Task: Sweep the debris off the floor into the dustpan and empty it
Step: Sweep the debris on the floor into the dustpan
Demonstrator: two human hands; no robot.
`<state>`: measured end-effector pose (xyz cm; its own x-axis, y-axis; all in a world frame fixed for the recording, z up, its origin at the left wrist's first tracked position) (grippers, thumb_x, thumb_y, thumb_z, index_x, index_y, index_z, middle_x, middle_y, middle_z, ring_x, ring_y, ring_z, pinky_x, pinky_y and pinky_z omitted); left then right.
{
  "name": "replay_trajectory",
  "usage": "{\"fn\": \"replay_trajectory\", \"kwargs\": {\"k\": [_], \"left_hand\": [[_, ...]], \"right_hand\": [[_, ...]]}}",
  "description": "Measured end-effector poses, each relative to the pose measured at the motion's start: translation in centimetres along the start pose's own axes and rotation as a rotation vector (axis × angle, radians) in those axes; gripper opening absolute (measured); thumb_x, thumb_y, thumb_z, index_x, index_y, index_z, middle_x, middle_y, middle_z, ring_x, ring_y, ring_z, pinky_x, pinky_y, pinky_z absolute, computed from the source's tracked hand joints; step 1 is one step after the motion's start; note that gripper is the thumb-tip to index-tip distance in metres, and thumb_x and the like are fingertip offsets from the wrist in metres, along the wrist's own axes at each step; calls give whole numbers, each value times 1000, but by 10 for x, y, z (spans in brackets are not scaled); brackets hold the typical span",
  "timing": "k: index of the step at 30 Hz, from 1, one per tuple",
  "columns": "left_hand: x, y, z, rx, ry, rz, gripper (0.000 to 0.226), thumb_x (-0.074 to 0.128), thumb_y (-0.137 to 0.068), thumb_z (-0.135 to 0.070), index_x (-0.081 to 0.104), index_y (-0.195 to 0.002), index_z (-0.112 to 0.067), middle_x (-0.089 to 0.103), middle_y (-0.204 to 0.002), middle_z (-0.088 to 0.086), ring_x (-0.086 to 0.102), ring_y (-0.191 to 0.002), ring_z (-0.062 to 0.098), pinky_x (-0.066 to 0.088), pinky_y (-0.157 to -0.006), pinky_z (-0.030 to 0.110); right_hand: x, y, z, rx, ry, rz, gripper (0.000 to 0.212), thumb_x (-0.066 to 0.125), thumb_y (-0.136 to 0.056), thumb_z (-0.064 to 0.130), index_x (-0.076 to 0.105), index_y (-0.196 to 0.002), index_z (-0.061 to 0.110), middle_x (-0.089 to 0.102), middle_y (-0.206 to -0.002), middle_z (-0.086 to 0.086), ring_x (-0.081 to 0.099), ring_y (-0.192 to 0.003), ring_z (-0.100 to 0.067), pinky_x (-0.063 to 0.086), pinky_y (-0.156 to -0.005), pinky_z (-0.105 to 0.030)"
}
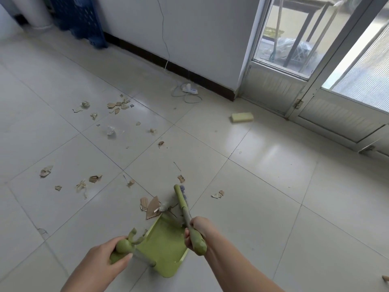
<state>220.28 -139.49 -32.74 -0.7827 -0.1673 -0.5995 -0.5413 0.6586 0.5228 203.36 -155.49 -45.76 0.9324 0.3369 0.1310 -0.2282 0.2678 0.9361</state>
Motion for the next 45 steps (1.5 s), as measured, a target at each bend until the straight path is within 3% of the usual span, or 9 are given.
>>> {"fn": "replay_trajectory", "kwargs": {"k": [5, 13, 16, 26, 34, 36, 39, 42, 45], "left_hand": [[-14, -3, 6, -38, 13, -38, 31, 75, -77, -11, 67, -88, -39, 73, -79, -20, 63, -75, -12, 42, -64, 0], [-32, 0, 7, -82, 14, -75, 27, 75, -79, -13, 68, -89, -37, 74, -80, -12, 67, -83, 0, 48, -71, 12], [-36, 1, 3, -82, 6, -75, 26, 75, -79, -15, 68, -92, -37, 75, -82, -10, 67, -85, 4, 49, -74, 20], [-36, -10, -37, -23, 40, -72, 17, 71, -83, -18, 68, -88, -34, 72, -77, -5, 64, -75, 1, 46, -65, 15], [-23, -27, -65, 21, 85, -88, 13, 66, -85, -19, 65, -87, -32, 70, -79, -2, 57, -56, 0, 44, -55, 17], [-23, -30, -67, 36, 88, -84, 13, 67, -85, -18, 66, -85, -32, 69, -76, -2, 59, -63, 0, 45, -59, 17], [-21, -32, -64, 23, 77, -38, 11, 65, -86, -20, 66, -88, -30, 64, -69, -4, 53, -47, -4, 41, -46, 11], [-21, -33, -51, -16, 76, -18, 12, 68, -83, -21, 67, -92, -30, 69, -77, -1, 62, -62, -2, 45, -56, 9], [-24, -33, -36, -42, 69, -22, 15, 70, -81, -22, 68, -91, -32, 72, -81, -2, 63, -77, -2, 45, -63, 6]], "right_hand": [[22, -2, 5, 36, 24, 77, 30, 28, -103, 24, 43, -85, 5, 37, -50, -6, 36, -25, -13, 31, -34, -12], [27, 1, 14, 75, 46, 101, 23, 30, -99, 13, 46, -114, 6, 43, -44, -5, 39, -24, -12, 34, -32, -13], [15, 9, 23, 62, 71, 94, 24, 29, -96, 6, 47, -110, 1, 43, -55, -8, 39, -24, -12, 34, -31, -13], [-56, 29, 60, 59, 59, 54, 22, 33, -96, 8, 50, -93, -6, 47, -60, -10, 42, -31, -13, 34, -29, -16], [-125, 28, 100, -3, 111, -135, 20, 33, -97, 9, 49, -91, -2, 47, -60, -9, 42, -27, -12, 35, -29, -15], [-134, 23, 108, -27, 127, -194, 18, 32, -98, 8, 47, -96, -2, 46, -62, -11, 42, -24, -12, 35, -29, -14], [-140, 8, 111, -50, 127, -276, 27, 32, -97, 7, 45, -119, 0, 46, -70, -14, 43, -22, -14, 37, -31, -16], [-137, -6, 107, -50, 114, -319, 36, 33, -98, 10, 42, -132, 4, 47, -79, -14, 45, -22, -14, 39, -32, -17], [-121, -15, 98, -38, 109, -305, 25, 33, -99, 11, 40, -122, 8, 48, -81, -14, 46, -23, -13, 40, -32, -17]]}}
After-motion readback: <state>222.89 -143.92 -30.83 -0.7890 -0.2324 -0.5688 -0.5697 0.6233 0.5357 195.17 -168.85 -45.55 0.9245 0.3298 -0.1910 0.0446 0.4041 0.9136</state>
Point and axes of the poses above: each hand's wrist, its own y-axis away from the middle knuckle, its own x-axis out of the palm, z = x × y, the point moved 9 cm from there along -y, towards the middle knuckle
